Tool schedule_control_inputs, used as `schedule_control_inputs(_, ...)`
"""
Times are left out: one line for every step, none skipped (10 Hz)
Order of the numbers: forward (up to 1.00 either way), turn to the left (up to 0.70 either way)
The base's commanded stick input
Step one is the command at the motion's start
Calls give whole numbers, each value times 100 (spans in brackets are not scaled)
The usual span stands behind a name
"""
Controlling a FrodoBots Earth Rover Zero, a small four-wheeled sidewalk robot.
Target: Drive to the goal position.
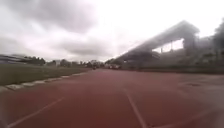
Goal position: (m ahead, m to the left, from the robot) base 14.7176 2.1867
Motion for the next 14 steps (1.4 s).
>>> schedule_control_inputs(50, 2)
schedule_control_inputs(50, 2)
schedule_control_inputs(50, 2)
schedule_control_inputs(50, 2)
schedule_control_inputs(50, 2)
schedule_control_inputs(50, 2)
schedule_control_inputs(50, 2)
schedule_control_inputs(50, 2)
schedule_control_inputs(50, 2)
schedule_control_inputs(50, 2)
schedule_control_inputs(50, 2)
schedule_control_inputs(50, 2)
schedule_control_inputs(50, 2)
schedule_control_inputs(50, 2)
